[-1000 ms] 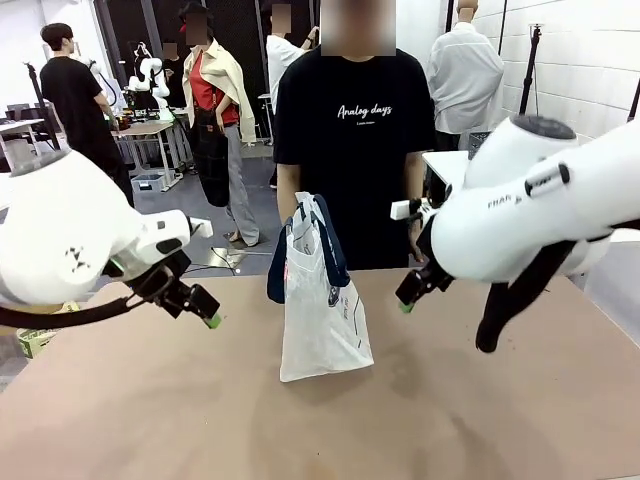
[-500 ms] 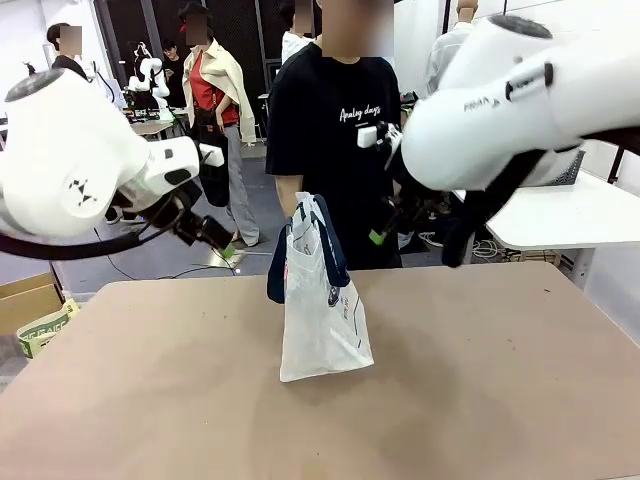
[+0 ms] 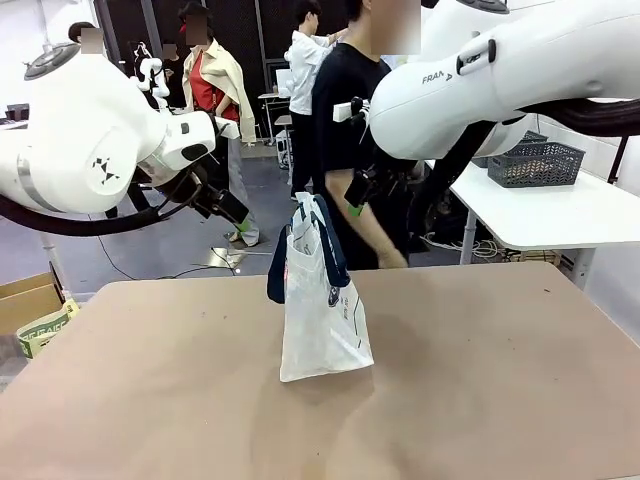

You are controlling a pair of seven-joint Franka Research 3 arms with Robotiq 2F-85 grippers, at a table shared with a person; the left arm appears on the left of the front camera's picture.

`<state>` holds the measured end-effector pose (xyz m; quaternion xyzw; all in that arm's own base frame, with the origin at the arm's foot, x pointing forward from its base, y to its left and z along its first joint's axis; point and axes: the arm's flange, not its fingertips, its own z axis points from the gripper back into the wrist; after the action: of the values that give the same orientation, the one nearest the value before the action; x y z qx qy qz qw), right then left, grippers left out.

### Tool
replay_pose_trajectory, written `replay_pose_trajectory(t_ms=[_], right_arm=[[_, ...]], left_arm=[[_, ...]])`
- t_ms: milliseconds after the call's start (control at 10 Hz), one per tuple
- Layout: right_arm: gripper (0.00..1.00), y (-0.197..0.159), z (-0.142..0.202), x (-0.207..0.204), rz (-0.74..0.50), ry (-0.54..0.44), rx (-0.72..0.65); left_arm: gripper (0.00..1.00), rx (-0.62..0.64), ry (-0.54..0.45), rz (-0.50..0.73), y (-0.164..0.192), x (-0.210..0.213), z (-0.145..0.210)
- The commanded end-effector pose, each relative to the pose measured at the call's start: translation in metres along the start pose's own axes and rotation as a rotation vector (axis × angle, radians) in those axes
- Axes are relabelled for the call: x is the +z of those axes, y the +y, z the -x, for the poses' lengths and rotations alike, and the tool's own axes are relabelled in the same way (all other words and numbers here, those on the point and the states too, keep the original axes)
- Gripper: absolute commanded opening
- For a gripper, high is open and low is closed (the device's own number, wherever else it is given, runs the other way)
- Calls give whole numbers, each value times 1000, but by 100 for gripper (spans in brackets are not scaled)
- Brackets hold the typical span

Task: Transfer purchased items from the store into the shopping bag.
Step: Open the Reusable shopping bag in the center of the table.

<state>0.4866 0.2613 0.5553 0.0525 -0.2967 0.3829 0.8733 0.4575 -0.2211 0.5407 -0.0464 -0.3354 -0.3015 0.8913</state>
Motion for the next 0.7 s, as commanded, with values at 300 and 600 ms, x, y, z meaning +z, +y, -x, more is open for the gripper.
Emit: replay_pose_trajectory(t_ms=[300, 600], right_arm=[[100, 5, 9, 8, -9, -3, -5], [100, 5, 9, 8, -9, -3, -5]], left_arm=[[100, 1, 19, 3, 0, 3, 4], [100, 1, 19, 3, 0, 3, 4]])
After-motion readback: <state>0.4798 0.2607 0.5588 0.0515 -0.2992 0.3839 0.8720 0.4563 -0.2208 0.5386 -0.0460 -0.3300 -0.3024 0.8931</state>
